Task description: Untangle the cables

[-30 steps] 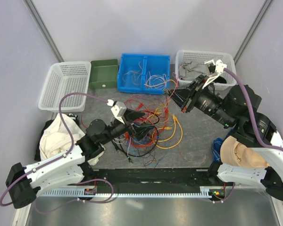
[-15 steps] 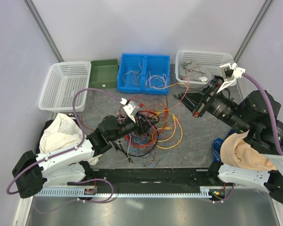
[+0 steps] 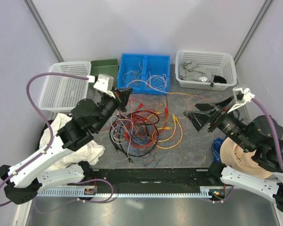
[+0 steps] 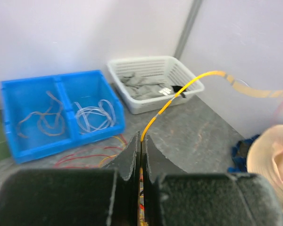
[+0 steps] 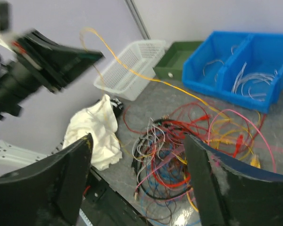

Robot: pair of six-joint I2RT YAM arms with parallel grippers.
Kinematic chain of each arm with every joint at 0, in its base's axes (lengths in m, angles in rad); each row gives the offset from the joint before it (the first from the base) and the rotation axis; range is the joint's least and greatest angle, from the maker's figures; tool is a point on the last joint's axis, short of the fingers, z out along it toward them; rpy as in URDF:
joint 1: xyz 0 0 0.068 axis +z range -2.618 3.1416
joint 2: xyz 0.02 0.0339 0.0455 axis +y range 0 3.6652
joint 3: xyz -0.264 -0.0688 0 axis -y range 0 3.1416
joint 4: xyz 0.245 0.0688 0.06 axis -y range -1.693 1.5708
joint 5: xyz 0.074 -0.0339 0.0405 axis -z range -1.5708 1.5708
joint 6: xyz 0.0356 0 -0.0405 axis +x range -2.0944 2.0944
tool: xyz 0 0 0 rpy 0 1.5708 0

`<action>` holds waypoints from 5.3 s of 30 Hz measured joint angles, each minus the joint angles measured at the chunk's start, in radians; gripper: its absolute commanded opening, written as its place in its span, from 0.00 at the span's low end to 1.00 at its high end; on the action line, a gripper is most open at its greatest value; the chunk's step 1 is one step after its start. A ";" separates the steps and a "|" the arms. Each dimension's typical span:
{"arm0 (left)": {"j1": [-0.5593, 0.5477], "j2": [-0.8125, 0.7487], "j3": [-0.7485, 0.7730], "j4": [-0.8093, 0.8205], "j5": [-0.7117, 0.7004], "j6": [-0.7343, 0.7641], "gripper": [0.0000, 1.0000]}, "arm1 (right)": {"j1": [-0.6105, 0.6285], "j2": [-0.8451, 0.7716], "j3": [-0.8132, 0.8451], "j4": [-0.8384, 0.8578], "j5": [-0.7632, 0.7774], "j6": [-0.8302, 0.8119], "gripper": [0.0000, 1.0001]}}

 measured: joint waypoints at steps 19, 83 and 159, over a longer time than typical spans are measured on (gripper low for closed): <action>0.003 0.328 0.723 -0.237 -0.158 0.128 0.02 | 0.000 0.044 -0.209 -0.084 0.112 0.011 0.98; 0.165 0.453 0.945 -0.422 0.095 -0.015 0.02 | -0.027 0.429 -0.544 0.943 0.180 -0.082 0.79; 0.165 0.531 1.118 -0.315 0.141 0.010 0.02 | -0.043 0.921 -0.158 1.239 0.367 -0.470 0.25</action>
